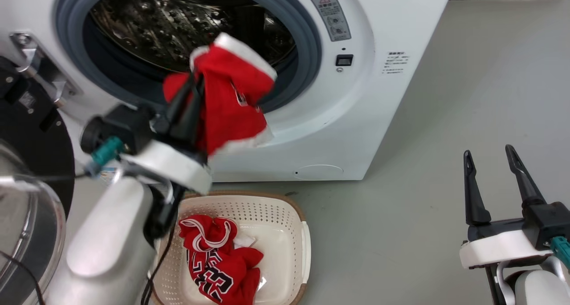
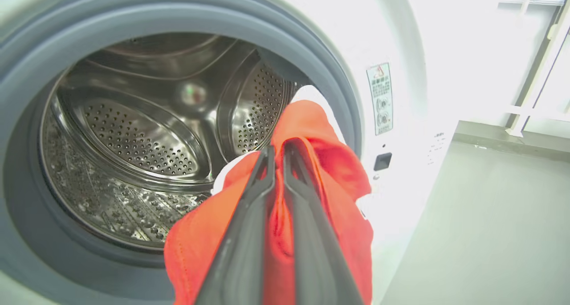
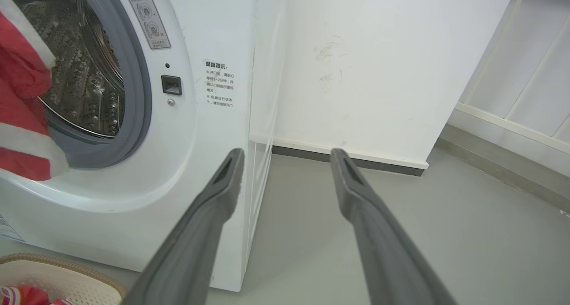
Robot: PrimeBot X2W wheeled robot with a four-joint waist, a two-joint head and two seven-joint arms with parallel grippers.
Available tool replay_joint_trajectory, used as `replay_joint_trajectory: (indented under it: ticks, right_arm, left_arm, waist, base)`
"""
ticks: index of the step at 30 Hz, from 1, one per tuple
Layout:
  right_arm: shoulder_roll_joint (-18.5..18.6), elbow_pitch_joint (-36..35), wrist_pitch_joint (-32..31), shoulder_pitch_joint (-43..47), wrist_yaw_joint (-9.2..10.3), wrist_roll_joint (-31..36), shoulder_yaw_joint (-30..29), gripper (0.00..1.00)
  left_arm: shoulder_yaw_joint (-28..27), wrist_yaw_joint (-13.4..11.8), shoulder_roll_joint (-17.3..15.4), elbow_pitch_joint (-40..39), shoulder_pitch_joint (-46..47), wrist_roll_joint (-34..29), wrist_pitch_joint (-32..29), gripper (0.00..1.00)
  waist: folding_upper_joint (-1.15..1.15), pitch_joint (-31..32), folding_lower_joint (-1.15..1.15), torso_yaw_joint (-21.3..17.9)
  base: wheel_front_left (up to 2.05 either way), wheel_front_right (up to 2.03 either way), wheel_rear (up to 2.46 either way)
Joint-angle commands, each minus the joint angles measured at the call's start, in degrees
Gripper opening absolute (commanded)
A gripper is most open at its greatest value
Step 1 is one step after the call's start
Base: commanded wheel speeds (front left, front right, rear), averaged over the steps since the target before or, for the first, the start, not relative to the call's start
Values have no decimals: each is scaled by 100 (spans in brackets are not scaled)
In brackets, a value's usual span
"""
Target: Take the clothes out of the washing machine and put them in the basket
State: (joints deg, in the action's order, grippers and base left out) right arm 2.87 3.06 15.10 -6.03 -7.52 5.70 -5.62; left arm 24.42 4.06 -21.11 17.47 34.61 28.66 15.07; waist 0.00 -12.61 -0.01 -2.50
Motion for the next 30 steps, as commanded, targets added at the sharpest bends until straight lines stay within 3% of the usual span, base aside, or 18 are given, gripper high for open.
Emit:
replay_joint_trajectory:
  ticks: [1,6,14,30]
  right_arm:
    - [1,10,9,33,6,24,5,100]
    - [1,-11,9,33,6,51,38,100]
    - [1,-66,9,-161,6,96,92,100]
    - [-2,-326,9,-722,6,-65,138,100]
  left_arm:
    - [69,38,-10,-123,-228,39,11,0]
    - [399,103,-18,-371,-785,46,-106,0]
    - [858,179,161,14,-1150,2,-150,0]
    - [1425,315,622,2372,-117,-202,-41,0]
  waist:
    - [0,21,1,67]
    - [0,-97,1,115]
    - [0,-578,1,-17]
    - [0,-2298,1,-619]
  base:
    - [0,0,0]
    - [0,0,0]
    - [0,0,0]
    - [0,0,0]
